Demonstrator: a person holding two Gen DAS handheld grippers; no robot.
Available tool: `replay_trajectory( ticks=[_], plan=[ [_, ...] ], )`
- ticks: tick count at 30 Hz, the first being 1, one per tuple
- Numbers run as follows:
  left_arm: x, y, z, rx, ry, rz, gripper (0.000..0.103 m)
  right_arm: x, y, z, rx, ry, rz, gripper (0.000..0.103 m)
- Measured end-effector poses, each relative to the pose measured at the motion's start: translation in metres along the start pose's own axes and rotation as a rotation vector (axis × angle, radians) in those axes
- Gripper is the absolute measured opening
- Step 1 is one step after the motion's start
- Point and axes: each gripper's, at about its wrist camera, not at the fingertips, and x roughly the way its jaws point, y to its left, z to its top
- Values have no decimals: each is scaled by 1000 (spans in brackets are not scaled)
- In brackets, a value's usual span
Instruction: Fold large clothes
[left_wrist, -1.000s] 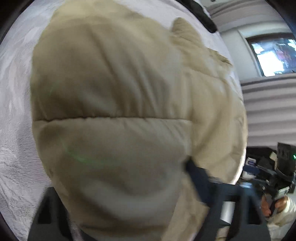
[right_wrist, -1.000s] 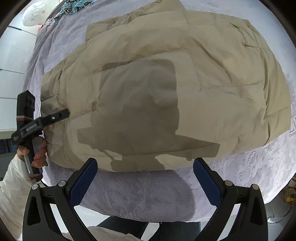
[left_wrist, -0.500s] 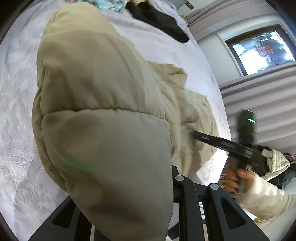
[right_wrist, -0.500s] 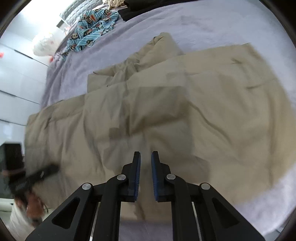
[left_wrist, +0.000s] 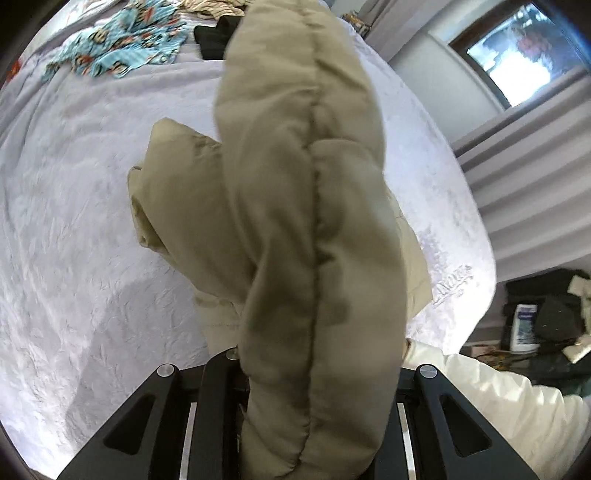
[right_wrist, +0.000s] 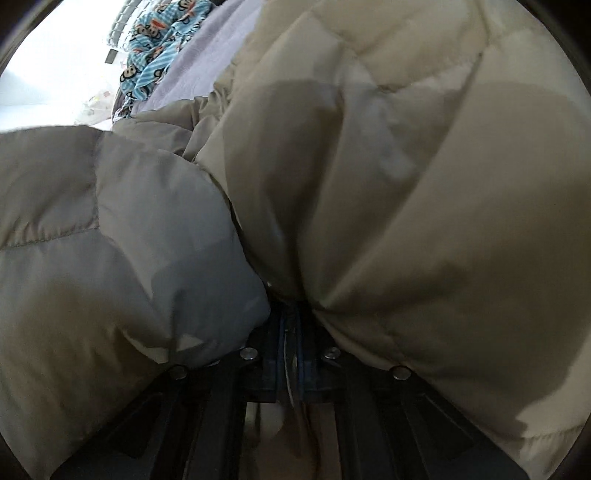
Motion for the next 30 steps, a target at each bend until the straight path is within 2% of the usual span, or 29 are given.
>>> replay_trajectory(
  ticks=[2, 5, 6, 10, 12, 14, 15, 16, 17, 19, 23, 24, 25, 26, 28, 29, 30],
  plan=[
    [3, -17, 8, 28, 11, 35, 23, -12, -2, 3, 3, 25, 11, 4],
    [20, -55, 22, 61, 46, 62, 23, -51, -8, 2, -39, -7, 9, 4],
    [26, -59, 19, 71, 54, 65, 23, -74, -14, 0, -58, -41, -17, 8],
    [49, -98, 29, 138, 93, 56, 23, -144, -57, -13, -17, -159, -57, 9],
    [70, -115, 30, 166, 121, 18, 25, -172, -86, -22, 41, -200, -62, 9],
    [87, -127, 34, 187, 127, -31, 37, -190, -110, -31, 86, -223, -68, 9],
    [98, -133, 35, 204, 125, -66, 40, -199, -124, -39, 112, -231, -65, 9],
    [107, -137, 36, 216, 128, -94, 49, -205, -137, -46, 136, -235, -59, 9],
    [119, -143, 37, 232, 133, -145, 51, -207, -144, -51, 150, -237, -56, 9],
    [138, -146, 40, 233, 147, -201, 51, -212, -159, -61, 176, -237, -46, 9],
    [169, -142, 48, 182, 211, -303, 52, -215, -166, -69, 193, -223, -34, 9],
    [172, -137, 52, 169, 231, -333, 58, -220, -169, -74, 189, -218, -32, 9],
    [175, -135, 55, 151, 254, -377, 72, -223, -167, -78, 181, -214, -29, 9],
    [178, -133, 59, 121, 271, -422, 77, -228, -168, -82, 168, -210, -25, 10],
    [180, -130, 66, 95, 277, -422, 77, -235, -165, -91, 135, -207, -17, 30],
    [180, -131, 67, 95, 271, -406, 77, -239, -159, -98, 104, -208, -11, 60],
    [178, -130, 63, 99, 261, -393, 77, -244, -154, -108, 77, -213, -3, 79]
  ],
)
